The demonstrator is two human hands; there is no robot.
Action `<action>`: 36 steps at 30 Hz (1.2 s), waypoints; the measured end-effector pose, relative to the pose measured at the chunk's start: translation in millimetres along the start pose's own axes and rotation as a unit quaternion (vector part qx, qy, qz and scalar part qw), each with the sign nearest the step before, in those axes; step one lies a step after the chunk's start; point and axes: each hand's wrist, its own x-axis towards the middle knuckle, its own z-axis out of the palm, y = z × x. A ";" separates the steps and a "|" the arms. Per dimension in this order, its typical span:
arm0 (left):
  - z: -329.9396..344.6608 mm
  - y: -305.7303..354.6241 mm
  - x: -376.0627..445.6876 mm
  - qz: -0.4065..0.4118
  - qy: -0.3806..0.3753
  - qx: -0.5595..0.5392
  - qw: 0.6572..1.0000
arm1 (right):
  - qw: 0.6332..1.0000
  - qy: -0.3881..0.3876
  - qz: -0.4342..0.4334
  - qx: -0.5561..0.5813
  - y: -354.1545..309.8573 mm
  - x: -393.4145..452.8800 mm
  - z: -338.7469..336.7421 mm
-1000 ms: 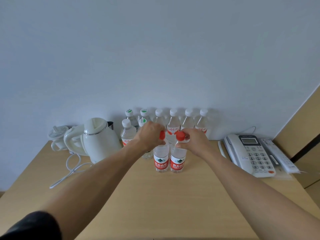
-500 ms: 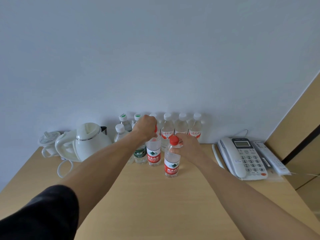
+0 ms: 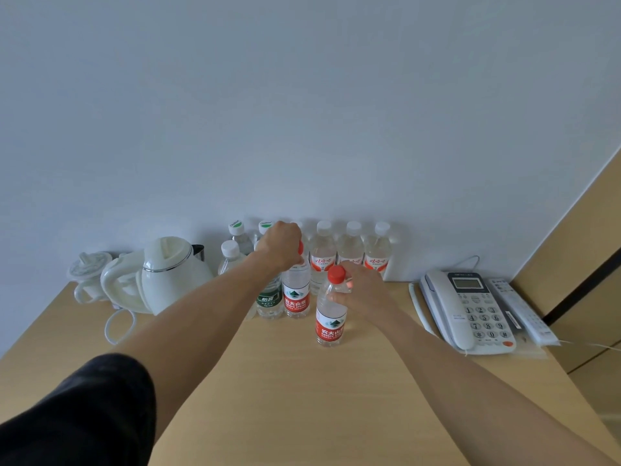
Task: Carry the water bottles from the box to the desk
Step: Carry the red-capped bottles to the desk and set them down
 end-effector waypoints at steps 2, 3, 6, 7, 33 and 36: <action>1.9 -1.1 -0.8 -0.001 0.010 0.000 1.000 | 1.000 0.004 -0.007 0.001 -1.0 1.4 0.6; 2.4 -1.9 -1.0 0.003 0.016 -0.004 1.000 | 1.000 0.009 -0.009 0.002 -1.6 2.6 0.7; 1.6 -3.8 -1.8 0.022 0.023 -0.008 0.999 | 1.000 0.022 -0.008 -0.002 -5.3 7.5 -0.9; 1.1 -3.7 -2.6 0.023 0.021 -0.006 1.000 | 1.000 0.024 -0.010 -0.003 -6.7 9.1 -1.0; 14.2 1.0 -5.7 -0.019 0.029 -0.023 0.999 | 0.991 0.131 -0.026 0.017 -12.1 48.2 13.6; 13.2 2.2 -5.7 -0.019 0.027 -0.014 0.999 | 0.993 0.116 -0.026 0.009 -12.5 49.5 11.9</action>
